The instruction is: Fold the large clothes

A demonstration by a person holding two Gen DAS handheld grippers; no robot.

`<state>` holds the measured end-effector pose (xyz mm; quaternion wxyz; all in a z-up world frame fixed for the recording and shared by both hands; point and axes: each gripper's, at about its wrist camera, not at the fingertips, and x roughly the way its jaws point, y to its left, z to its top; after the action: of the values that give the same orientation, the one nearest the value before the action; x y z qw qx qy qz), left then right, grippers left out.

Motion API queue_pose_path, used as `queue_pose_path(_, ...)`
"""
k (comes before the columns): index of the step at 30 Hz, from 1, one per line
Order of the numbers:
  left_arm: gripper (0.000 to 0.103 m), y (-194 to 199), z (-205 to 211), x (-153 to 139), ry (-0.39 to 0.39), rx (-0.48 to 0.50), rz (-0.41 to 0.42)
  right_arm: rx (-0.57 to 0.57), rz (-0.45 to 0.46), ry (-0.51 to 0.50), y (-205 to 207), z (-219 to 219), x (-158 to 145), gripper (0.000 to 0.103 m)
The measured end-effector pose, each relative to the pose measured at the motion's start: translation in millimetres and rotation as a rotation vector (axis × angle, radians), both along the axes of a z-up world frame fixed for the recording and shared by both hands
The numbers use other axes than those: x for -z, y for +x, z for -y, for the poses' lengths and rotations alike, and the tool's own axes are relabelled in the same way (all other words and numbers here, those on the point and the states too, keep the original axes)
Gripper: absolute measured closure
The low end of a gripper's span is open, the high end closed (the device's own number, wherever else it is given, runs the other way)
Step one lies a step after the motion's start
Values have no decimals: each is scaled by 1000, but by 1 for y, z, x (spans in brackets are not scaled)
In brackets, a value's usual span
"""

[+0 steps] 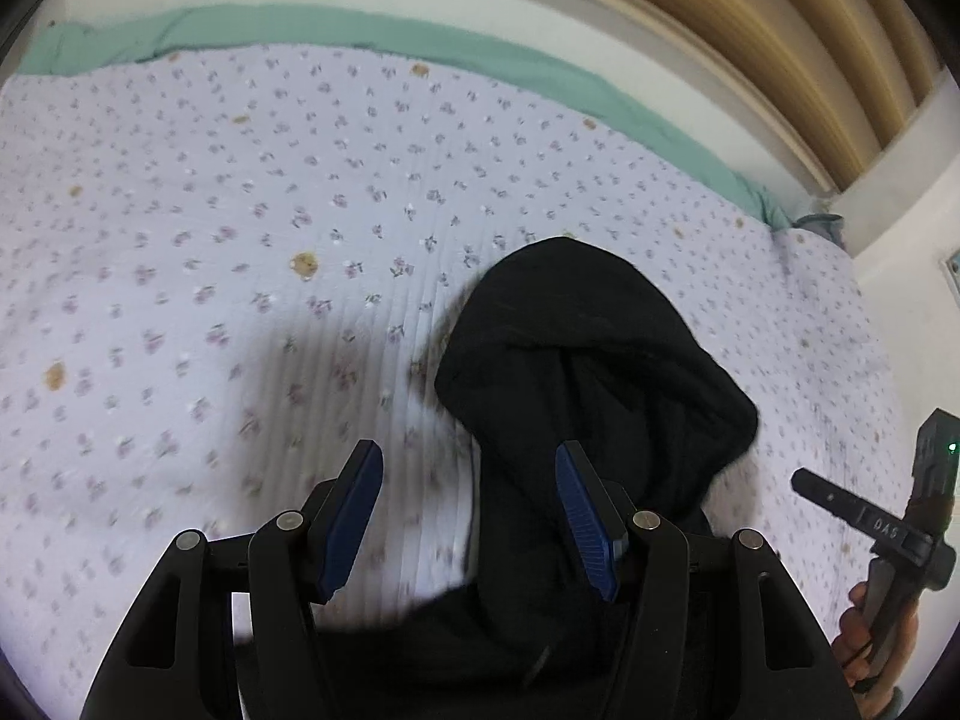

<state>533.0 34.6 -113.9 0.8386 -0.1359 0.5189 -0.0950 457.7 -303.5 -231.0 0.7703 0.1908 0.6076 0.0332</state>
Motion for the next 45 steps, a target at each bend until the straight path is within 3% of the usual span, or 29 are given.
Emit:
queue_pose_path(11, 42, 61, 16, 80, -3, -19, -104, 2, -80, 38, 45, -11, 79, 38)
queue_pose_path(12, 50, 65, 15, 85, 12, -24, -108, -8, -87, 48, 49, -14, 84, 43)
queue_pose_path(13, 80, 69, 12, 86, 22, -31, -107, -23, -101, 55, 53, -16, 91, 68)
queue_pose_path(14, 88, 71, 8, 85, 1, -29, -108, -33, -117, 48, 56, -17, 95, 84)
queue_pose_path(16, 89, 68, -7, 68, -62, -44, -66, -25, -99, 25, 56, -12, 90, 90)
queue_pose_path(18, 89, 57, -17, 45, -109, -30, -20, -6, -8, 13, 48, 1, 65, 95)
queue_pose_path(20, 89, 46, -22, 30, -167, -14, 12, -6, 48, 21, 38, 10, 47, 95)
queue_pose_path(23, 88, 38, -23, 31, -180, 21, 22, -6, 64, 43, 26, 16, 46, 95)
queue_pose_path(27, 83, 53, -24, 101, -107, 18, -155, -24, -41, -4, 26, 8, 94, 95)
queue_pose_path(28, 82, 56, -25, 123, -115, 23, -202, -31, -70, -11, 25, 6, 108, 95)
queue_pose_path(29, 81, 56, -28, 135, -152, 16, -199, -44, -97, -22, 24, 3, 123, 95)
queue_pose_path(31, 80, 57, -35, 136, -201, 5, -201, -58, -108, -46, 24, -2, 136, 95)
queue_pose_path(34, 77, 52, -32, 123, -167, 43, -172, -93, -103, -68, 24, -6, 131, 90)
queue_pose_path(35, 73, 48, -30, 116, -128, 64, -152, -108, -103, -73, 26, -10, 131, 88)
queue_pose_path(36, 63, 45, -30, 110, -93, 76, -138, -124, -105, -82, 25, -10, 127, 84)
queue_pose_path(37, 56, 39, -29, 102, -47, 93, -120, -143, -103, -98, 22, -10, 122, 76)
queue_pose_path(38, 55, 32, -30, 93, -9, 107, -99, -152, -97, -108, 20, -11, 115, 65)
queue_pose_path(39, 55, 23, -32, 84, 18, 117, -81, -161, -86, -113, 16, -9, 107, 60)
queue_pose_path(40, 55, 18, -34, 77, 29, 123, -69, -172, -69, -106, 10, -6, 97, 56)
queue_pose_path(45, 55, 8, -44, 20, -17, 122, 78, -170, 44, -55, 1, 2, 45, 55)
